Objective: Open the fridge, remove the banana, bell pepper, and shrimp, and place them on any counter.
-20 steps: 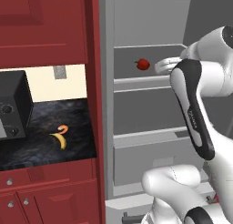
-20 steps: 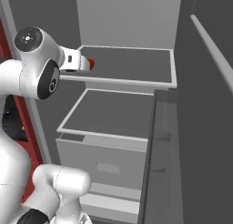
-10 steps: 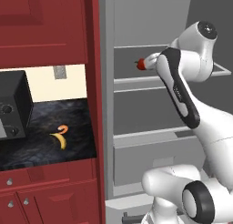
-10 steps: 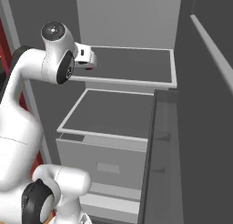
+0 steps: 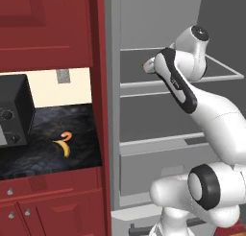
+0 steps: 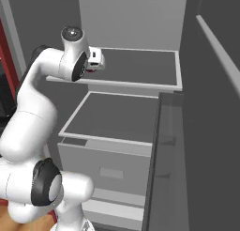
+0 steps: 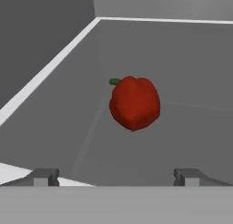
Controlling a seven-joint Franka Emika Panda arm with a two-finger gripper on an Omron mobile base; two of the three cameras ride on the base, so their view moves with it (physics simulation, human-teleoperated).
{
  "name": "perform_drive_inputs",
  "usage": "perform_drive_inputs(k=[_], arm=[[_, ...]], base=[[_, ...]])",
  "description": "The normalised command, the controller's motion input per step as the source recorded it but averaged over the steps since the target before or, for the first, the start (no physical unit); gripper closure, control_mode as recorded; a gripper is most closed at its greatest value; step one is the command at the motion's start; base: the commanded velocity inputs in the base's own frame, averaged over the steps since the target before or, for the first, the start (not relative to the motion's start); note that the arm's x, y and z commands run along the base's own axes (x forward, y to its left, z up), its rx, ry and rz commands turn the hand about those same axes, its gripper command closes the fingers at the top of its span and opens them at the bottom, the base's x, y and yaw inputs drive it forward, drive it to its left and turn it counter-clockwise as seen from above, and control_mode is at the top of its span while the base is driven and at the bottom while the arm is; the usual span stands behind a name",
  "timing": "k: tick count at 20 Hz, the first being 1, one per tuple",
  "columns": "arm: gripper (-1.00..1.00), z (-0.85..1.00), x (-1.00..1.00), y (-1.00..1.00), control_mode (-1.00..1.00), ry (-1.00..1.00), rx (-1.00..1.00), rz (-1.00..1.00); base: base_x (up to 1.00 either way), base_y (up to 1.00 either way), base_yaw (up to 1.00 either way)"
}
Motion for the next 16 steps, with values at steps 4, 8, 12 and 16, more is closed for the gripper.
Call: perform_drive_inputs(k=[4, 8, 12, 16], arm=[[-1.0, -0.19, 0.64, 0.0, -1.0, 0.0, 0.0, 0.0], [-1.0, -0.2, 0.58, 0.0, -1.0, 0.0, 0.0, 0.0], [-1.0, -0.14, 0.57, 0.0, -1.0, 0.0, 0.0, 0.01], [1.0, -0.09, 0.21, 0.0, -1.0, 0.0, 0.0, 0.0]], base=[[0.0, 0.0, 0.0], [0.0, 0.0, 0.0], [0.0, 0.0, 0.0], [0.0, 0.0, 0.0]])
